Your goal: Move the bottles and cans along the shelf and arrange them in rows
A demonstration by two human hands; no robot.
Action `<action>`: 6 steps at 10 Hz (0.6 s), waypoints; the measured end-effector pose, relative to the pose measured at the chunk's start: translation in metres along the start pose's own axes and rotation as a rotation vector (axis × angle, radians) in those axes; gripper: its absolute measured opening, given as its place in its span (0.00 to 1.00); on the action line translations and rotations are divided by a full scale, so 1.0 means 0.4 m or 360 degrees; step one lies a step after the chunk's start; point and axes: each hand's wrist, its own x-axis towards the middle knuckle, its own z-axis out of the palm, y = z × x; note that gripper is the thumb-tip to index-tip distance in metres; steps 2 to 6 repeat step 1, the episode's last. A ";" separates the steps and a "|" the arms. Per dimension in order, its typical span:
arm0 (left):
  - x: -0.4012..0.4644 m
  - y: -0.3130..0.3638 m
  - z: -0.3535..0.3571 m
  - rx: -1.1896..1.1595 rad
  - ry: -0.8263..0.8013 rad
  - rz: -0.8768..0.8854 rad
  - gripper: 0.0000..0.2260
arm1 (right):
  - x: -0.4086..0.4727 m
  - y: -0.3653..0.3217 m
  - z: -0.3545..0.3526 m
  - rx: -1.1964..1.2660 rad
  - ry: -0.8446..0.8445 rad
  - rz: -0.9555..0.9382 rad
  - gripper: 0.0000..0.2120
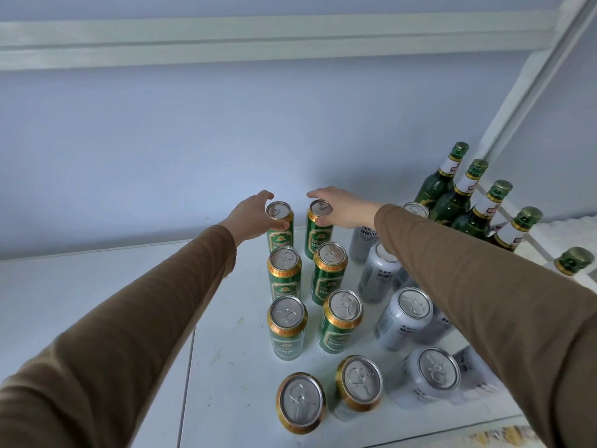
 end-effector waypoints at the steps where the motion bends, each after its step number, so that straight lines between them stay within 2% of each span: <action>1: -0.038 0.006 -0.014 0.0100 0.0040 0.0097 0.39 | -0.029 -0.010 -0.003 -0.0073 0.0127 -0.0042 0.34; 6: -0.038 0.006 -0.014 0.0100 0.0040 0.0097 0.39 | -0.029 -0.010 -0.003 -0.0073 0.0127 -0.0042 0.34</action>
